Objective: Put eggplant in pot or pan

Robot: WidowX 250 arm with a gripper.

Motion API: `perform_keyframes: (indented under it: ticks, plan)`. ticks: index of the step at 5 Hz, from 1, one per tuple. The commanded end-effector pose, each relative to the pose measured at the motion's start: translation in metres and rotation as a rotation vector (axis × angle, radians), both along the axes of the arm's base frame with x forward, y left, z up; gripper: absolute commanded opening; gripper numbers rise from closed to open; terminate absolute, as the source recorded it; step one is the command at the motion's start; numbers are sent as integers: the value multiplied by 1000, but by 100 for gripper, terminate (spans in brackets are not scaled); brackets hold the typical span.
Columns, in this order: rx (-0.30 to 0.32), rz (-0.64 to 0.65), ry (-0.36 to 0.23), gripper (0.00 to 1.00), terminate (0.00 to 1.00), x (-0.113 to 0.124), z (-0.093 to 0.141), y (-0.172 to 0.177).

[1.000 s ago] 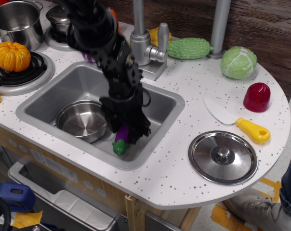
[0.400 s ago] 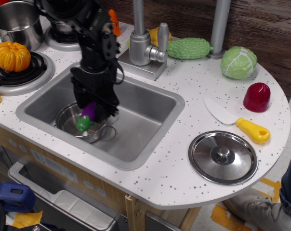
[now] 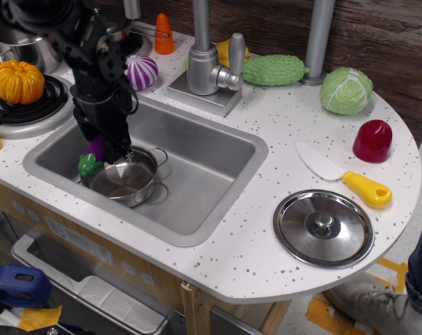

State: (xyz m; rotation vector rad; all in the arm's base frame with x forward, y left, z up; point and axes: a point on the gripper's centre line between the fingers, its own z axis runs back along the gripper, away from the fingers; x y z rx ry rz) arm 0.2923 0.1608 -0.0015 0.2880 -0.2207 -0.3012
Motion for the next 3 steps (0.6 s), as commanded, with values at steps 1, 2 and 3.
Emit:
perform_keyframes:
  ticks: [1,2,3]
  plan:
    - [-6,-8,-81,100,0,7,-3,11]
    - [6,-20,-107,100,0,5,-2,4]
    - [6,-20,-107,100,0,5,-2,4]
